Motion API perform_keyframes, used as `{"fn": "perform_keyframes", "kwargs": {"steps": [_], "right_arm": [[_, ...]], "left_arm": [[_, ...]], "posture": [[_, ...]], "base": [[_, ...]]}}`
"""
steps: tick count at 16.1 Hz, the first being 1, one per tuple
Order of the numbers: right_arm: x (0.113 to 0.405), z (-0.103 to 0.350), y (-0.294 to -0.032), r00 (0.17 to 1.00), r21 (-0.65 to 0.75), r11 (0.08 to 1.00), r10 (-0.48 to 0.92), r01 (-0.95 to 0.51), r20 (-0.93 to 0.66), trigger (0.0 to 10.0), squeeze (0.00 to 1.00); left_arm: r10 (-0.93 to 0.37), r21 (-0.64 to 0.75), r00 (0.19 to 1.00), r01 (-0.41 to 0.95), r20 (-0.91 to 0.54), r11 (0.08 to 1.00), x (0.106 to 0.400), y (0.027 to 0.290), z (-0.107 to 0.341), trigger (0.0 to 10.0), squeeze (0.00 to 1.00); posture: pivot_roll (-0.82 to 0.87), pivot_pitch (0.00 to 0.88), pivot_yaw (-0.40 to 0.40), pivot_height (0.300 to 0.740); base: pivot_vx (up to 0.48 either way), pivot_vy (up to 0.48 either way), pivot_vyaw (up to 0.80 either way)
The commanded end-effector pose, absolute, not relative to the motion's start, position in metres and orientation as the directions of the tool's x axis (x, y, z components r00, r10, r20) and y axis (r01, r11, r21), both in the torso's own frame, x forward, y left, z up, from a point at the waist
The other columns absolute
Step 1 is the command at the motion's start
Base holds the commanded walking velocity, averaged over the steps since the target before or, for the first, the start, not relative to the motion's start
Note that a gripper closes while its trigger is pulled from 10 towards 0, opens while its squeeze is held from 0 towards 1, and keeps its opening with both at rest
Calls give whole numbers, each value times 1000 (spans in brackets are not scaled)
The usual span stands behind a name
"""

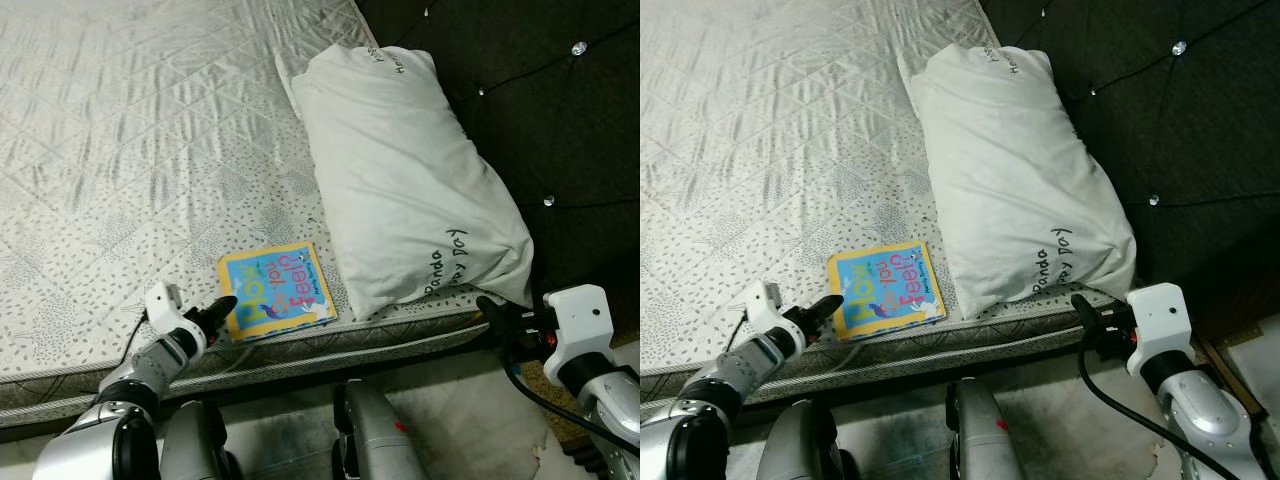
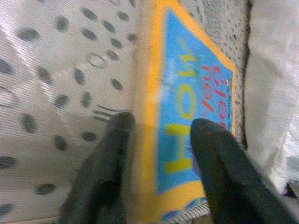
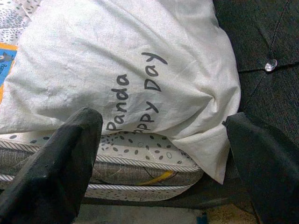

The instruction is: Clean up the room

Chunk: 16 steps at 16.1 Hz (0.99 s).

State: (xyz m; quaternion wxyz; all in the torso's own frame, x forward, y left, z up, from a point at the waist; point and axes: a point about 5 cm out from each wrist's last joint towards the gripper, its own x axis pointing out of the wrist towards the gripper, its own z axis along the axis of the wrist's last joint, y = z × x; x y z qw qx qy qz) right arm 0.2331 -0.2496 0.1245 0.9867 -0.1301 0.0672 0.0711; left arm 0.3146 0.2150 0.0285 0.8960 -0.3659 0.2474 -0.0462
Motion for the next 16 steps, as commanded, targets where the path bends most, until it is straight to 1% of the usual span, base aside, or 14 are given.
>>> {"fn": "perform_keyframes", "kwargs": {"steps": [1, 3, 4, 8, 10, 11, 13, 14, 15, 16], "right_arm": [[230, 119, -254, 980, -249, 958, 103, -144, -173, 10000, 0], [229, 117, -253, 979, -250, 957, 101, -144, -174, 10000, 0], [229, 117, -253, 979, -249, 958, 101, -143, -175, 10000, 0], [230, 116, -252, 980, -247, 959, 99, -141, -172, 10000, 0], [230, 113, -250, 980, -245, 959, 102, -143, -173, 10000, 0], [230, 112, -250, 979, -242, 959, 104, -145, -175, 10000, 0], [230, 112, -249, 979, -240, 960, 106, -146, -175, 10000, 0], [230, 112, -249, 979, -238, 960, 105, -145, -174, 10000, 0], [231, 111, -249, 979, -237, 961, 103, -143, -173, 10000, 0], [231, 110, -248, 980, -234, 962, 103, -142, -173, 10000, 0]], "left_arm": [[-242, -655, 854, -143, -461, 742, 307, 219, 20, 10000, 1000], [-190, -604, 843, -185, -502, 775, 303, 230, 17, 10000, 1000], [-185, -597, 842, -188, -507, 780, 303, 231, 17, 10000, 1000], [-63, -497, 840, -256, -538, 829, 301, 246, 17, 10000, 1000], [-27, -478, 840, -282, -542, 832, 299, 250, 17, 10000, 1000], [38, -451, 837, -332, -546, 829, 298, 256, 17, 10000, 1000], [93, -426, 826, -379, -556, 821, 297, 261, 17, 10000, 1000], [97, -401, 818, -377, -566, 835, 297, 260, 16, 10000, 859], [82, -408, 817, -369, -570, 835, 297, 258, 15, 10000, 855], [95, -383, 806, -378, -585, 843, 295, 260, 13, 10000, 898]], "posture": [[-414, 224, -92, 613], [-413, 223, -89, 613], [-413, 223, -88, 613], [-405, 222, -84, 613], [-396, 219, -80, 613], [-394, 219, -80, 613], [-393, 217, -78, 613], [-388, 216, -73, 613], [-388, 216, -73, 613], [-378, 214, -71, 613]], "base": [[0, 0, 0], [0, 0, 0], [0, 0, 0], [0, 0, 0], [0, 0, 0], [0, 0, 0], [0, 0, 0], [0, 0, 0], [0, 0, 0], [0, 0, 0]]}}
